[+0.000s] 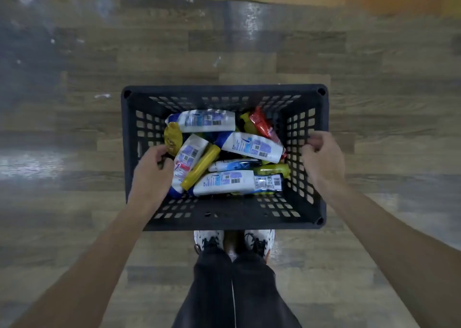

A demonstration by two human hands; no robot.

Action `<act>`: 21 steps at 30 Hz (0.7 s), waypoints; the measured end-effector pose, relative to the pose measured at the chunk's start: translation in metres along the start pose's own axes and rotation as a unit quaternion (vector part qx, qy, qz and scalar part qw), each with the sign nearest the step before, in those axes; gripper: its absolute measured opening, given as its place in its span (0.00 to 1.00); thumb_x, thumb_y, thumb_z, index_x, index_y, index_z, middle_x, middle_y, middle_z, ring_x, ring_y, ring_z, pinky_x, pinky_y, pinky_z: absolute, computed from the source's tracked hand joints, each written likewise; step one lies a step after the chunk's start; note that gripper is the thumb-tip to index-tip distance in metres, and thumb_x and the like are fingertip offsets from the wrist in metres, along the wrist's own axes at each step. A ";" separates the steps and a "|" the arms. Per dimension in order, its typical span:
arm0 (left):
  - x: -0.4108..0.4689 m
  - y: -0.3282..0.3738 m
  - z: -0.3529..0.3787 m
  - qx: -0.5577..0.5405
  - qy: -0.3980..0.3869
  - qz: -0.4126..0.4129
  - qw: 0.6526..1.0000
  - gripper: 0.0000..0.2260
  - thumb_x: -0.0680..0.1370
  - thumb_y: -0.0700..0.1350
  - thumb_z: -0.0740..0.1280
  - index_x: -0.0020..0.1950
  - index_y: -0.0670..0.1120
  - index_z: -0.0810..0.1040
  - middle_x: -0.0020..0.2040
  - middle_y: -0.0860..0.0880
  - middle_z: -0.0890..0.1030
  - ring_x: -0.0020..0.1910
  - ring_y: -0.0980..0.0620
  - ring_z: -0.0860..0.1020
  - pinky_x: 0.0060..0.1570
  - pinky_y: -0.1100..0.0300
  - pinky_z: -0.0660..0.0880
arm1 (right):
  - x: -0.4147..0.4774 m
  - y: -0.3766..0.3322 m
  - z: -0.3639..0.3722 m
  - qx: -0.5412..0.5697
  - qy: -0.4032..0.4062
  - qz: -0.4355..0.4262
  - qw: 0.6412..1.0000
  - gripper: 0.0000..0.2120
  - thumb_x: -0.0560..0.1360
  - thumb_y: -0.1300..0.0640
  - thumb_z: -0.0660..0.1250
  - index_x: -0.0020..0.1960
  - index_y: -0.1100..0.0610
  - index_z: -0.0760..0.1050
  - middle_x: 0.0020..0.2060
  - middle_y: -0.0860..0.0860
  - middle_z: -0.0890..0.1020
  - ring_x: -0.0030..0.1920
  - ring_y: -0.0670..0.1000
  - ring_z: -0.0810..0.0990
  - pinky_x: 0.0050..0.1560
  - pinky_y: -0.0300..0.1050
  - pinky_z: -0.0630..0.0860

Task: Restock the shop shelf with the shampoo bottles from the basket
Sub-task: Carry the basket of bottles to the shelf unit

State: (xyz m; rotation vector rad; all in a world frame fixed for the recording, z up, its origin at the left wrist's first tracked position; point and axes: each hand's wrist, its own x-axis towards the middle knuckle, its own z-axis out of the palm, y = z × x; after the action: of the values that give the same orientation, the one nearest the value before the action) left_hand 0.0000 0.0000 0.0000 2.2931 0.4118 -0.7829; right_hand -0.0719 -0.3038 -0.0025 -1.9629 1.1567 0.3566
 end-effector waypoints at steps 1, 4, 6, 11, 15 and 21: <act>0.007 -0.003 -0.005 0.018 0.028 0.009 0.999 0.17 0.79 0.41 0.61 0.68 0.46 0.71 0.64 0.49 0.76 0.63 0.50 0.74 0.63 0.56 0.69 | 0.005 0.000 -0.003 -0.022 0.026 -0.012 0.999 0.17 0.78 0.62 0.63 0.67 0.56 0.72 0.58 0.50 0.80 0.56 0.48 0.76 0.53 0.40 0.69; 0.027 -0.012 -0.017 0.029 0.039 0.004 0.999 0.18 0.79 0.42 0.61 0.69 0.48 0.70 0.65 0.48 0.75 0.63 0.49 0.74 0.65 0.49 0.71 | 0.021 0.010 -0.005 -0.042 0.072 -0.032 0.996 0.19 0.75 0.65 0.64 0.66 0.57 0.72 0.60 0.53 0.78 0.61 0.54 0.75 0.63 0.49 0.73; 0.035 -0.017 -0.019 0.048 0.033 0.000 0.998 0.18 0.79 0.43 0.61 0.70 0.49 0.70 0.65 0.48 0.74 0.63 0.48 0.74 0.64 0.46 0.72 | 0.026 0.013 -0.001 -0.060 0.082 -0.024 0.994 0.21 0.74 0.65 0.65 0.66 0.57 0.71 0.62 0.55 0.74 0.64 0.56 0.71 0.66 0.52 0.71; 0.043 -0.024 -0.023 0.074 0.090 0.021 0.993 0.18 0.78 0.41 0.63 0.68 0.45 0.70 0.64 0.44 0.73 0.64 0.45 0.72 0.65 0.45 0.70 | 0.030 0.016 0.005 -0.002 0.102 0.023 0.994 0.23 0.76 0.66 0.65 0.68 0.58 0.64 0.64 0.56 0.71 0.60 0.54 0.74 0.60 0.49 0.74; 0.036 -0.016 -0.022 0.135 0.128 0.034 0.982 0.21 0.76 0.38 0.65 0.69 0.43 0.67 0.65 0.42 0.69 0.64 0.42 0.67 0.64 0.47 0.66 | 0.030 0.019 0.007 0.039 0.081 0.062 0.994 0.21 0.79 0.64 0.63 0.69 0.59 0.60 0.55 0.53 0.75 0.51 0.53 0.77 0.48 0.47 0.72; 0.044 -0.022 -0.034 0.033 0.102 -0.043 0.993 0.24 0.74 0.39 0.68 0.68 0.46 0.67 0.60 0.45 0.76 0.58 0.45 0.76 0.58 0.45 0.76 | 0.027 0.028 0.009 0.039 0.040 0.110 0.992 0.20 0.80 0.57 0.62 0.70 0.58 0.64 0.54 0.52 0.77 0.52 0.54 0.76 0.51 0.51 0.75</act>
State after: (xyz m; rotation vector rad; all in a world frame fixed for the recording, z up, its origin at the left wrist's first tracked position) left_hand 0.0376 0.0425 -0.0185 2.4419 0.5876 -0.6118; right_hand -0.0789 -0.3200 -0.0387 -1.8000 1.4238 0.3433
